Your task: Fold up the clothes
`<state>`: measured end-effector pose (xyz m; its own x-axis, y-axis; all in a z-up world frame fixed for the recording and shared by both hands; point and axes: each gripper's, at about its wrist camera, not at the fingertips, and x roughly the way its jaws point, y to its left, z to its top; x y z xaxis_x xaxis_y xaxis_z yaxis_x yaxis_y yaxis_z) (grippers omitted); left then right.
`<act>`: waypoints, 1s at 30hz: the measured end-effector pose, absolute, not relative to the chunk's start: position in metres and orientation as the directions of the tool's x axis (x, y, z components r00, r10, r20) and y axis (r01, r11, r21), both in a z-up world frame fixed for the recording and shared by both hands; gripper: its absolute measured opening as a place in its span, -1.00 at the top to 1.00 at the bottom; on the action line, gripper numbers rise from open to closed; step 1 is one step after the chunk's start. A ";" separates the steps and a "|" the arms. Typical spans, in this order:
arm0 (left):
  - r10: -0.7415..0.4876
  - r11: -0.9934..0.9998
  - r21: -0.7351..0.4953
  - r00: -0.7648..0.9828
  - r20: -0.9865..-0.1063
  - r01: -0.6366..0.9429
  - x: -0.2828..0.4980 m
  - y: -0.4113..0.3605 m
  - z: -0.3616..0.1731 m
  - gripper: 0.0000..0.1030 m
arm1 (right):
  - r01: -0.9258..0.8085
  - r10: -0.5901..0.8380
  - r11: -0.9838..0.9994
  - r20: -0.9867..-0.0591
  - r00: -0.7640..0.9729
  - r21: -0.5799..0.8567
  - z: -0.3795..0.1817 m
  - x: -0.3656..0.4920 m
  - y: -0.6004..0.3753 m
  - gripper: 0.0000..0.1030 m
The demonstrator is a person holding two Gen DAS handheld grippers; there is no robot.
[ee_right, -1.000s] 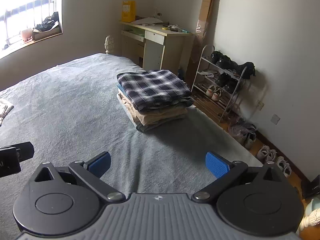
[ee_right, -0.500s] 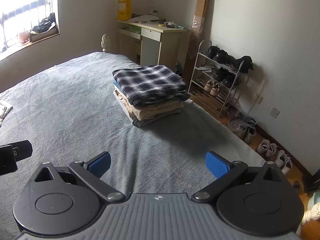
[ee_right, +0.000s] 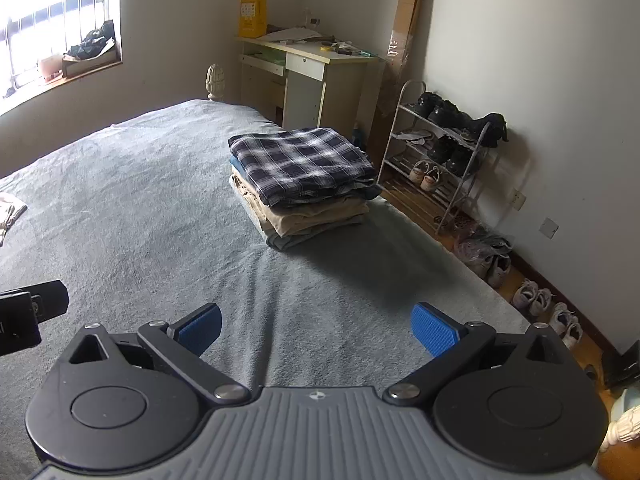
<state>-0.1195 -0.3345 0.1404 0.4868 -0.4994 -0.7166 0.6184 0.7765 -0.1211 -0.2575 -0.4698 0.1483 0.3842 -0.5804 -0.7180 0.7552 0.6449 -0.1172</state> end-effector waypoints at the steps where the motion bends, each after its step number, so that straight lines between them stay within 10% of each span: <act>1: -0.498 0.778 -0.120 0.488 -0.717 0.617 -0.119 -0.334 0.140 -1.00 | 0.755 -0.582 0.645 -0.718 0.383 -0.119 0.149 -0.257 -0.469 -1.00; 30: -0.492 0.763 -0.096 0.479 -0.727 0.639 -0.143 -0.358 0.132 -1.00 | 0.784 -0.618 0.601 -0.712 0.333 -0.155 0.151 -0.281 -0.486 -1.00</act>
<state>-0.1427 -0.3581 0.1315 0.4786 -0.4923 -0.7270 0.6389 0.7632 -0.0963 -0.2809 -0.4862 0.1508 0.3331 -0.6184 -0.7117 0.7839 0.6011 -0.1554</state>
